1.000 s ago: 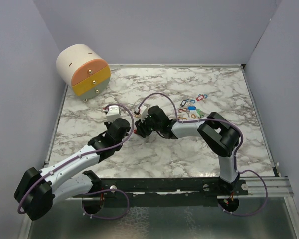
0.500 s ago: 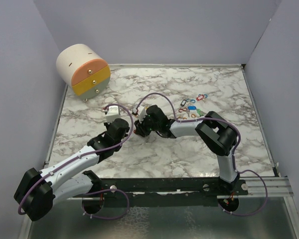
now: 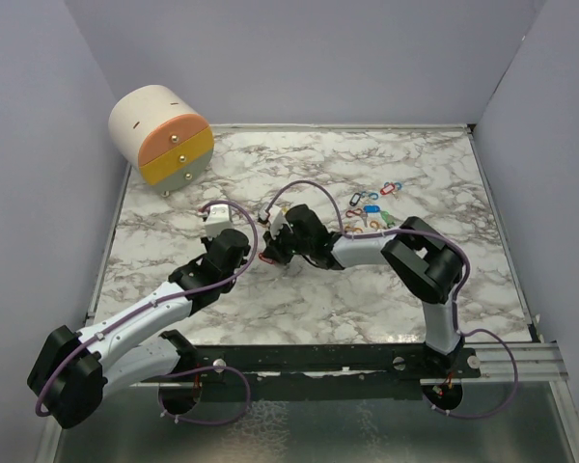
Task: Put the keys on the keyring
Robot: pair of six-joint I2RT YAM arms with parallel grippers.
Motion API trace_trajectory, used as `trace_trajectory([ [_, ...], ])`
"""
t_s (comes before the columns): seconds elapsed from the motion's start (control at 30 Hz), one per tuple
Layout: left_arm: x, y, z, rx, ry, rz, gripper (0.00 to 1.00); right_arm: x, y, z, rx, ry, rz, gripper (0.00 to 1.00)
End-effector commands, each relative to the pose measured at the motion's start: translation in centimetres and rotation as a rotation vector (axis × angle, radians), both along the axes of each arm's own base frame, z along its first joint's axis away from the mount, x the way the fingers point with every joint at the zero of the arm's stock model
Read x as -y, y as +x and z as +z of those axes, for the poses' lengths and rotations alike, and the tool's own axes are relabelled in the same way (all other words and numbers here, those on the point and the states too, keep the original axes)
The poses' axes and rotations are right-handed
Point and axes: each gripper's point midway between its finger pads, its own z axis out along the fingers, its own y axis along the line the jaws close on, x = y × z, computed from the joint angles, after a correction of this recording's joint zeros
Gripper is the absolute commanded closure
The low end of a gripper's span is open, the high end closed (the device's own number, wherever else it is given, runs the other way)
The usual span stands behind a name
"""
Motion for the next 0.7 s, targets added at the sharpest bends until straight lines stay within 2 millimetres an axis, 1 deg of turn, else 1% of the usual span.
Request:
trace_trajectory([
  [0.0,0.6,0.2,0.4,0.006,-0.022,-0.024,1.00,1.3,-0.4,1.3,0.021,0.013,-0.042,0.99],
  [0.13,1.2,0.4,0.4,0.010,-0.048,-0.041,1.00,2.3,-0.3,4.3,0.074,0.102,-0.110,0.99],
  [0.3,2.9,0.8,0.8,0.030,-0.104,-0.099,1.00,4.2,-0.6,8.4,0.151,0.223,-0.185,0.99],
  [0.53,5.2,1.4,0.8,0.018,-0.144,-0.163,1.00,7.4,-1.3,13.9,0.257,0.389,-0.292,0.99],
  [0.67,6.8,1.7,1.4,0.039,-0.183,-0.206,1.00,9.3,-1.8,16.5,0.293,0.481,-0.350,0.99],
])
